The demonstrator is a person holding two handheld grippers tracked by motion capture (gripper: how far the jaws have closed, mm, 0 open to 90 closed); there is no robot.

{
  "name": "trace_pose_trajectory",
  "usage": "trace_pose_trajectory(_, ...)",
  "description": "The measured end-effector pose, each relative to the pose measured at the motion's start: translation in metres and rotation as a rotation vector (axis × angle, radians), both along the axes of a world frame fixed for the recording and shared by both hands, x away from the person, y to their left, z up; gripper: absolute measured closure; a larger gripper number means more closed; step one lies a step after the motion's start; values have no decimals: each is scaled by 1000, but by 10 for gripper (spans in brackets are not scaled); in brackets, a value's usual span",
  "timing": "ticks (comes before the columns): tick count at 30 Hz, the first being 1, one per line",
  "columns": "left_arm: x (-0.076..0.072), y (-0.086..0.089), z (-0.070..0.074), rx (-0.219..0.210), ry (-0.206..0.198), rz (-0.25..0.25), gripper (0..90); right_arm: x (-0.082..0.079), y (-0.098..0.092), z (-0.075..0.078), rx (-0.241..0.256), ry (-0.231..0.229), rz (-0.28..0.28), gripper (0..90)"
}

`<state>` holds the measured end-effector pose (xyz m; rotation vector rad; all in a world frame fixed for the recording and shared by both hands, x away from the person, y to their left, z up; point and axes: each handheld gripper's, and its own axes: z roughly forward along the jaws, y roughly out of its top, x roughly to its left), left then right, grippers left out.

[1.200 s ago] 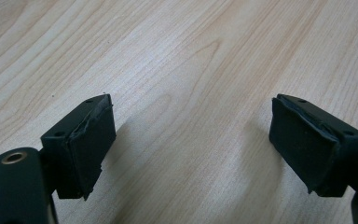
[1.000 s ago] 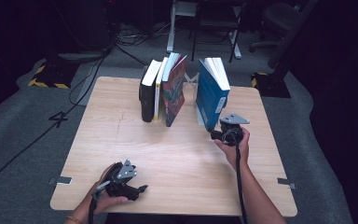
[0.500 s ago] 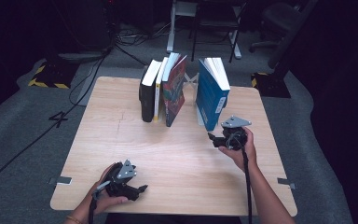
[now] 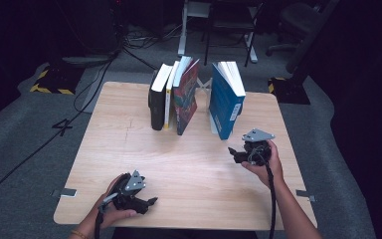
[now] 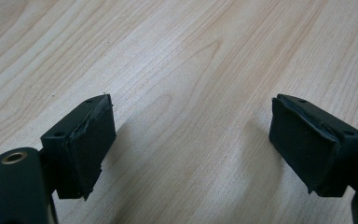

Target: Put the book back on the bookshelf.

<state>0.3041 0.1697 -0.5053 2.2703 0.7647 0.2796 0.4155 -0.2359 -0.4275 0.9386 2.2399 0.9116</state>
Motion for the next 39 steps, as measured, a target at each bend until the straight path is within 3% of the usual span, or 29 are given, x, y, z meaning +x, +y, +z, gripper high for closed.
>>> trace_pose_trajectory(5, 0, 0, 0, -1, 0, 0, 149, -7, -7, 0, 3, -1, 19, 257)
trace_pose_trajectory(21, 0, 0, 0, 0, -1, 2, 148, -35, -22, -10, -84, 0, 60, 257)
trace_pose_trajectory(39, 0, 0, 0, 0, 1, 3, 148, -71, -36, -26, -117, 5, 89, 254)
